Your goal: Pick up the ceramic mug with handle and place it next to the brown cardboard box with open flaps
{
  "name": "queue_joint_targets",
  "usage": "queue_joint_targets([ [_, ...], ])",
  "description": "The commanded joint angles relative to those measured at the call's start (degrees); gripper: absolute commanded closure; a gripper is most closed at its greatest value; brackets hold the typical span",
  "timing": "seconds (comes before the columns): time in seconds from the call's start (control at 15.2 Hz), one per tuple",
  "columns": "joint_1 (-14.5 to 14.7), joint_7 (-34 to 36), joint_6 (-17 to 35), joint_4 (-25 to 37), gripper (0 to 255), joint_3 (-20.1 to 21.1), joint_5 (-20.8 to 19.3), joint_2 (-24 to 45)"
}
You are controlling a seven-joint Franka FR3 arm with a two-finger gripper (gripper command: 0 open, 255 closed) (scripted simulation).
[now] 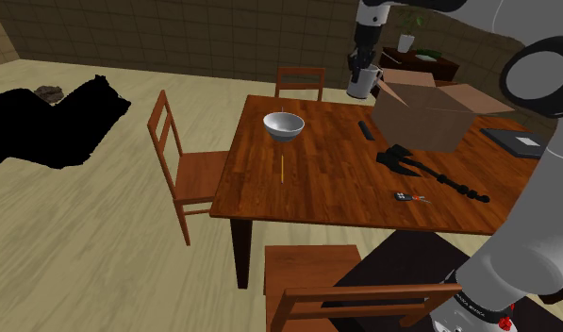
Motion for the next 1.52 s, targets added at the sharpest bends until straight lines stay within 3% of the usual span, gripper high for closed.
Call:
queue_joint_targets([
  [0.0, -0.09, -0.14, -1.89, 2.51, 255, -0.03, 0.10, 0.63],
  [0.73, -1.31, -1.20, -14.42, 22.25, 255, -0.26, 1.30, 7.86],
  [1.06, -3.58, -5.88, -9.29, 7.22, 255, -2.00, 0.01, -2.38],
  [1.45, -6.78, -12.17, -6.31, -3.22, 255, -4.76, -1.31, -10.34],
])
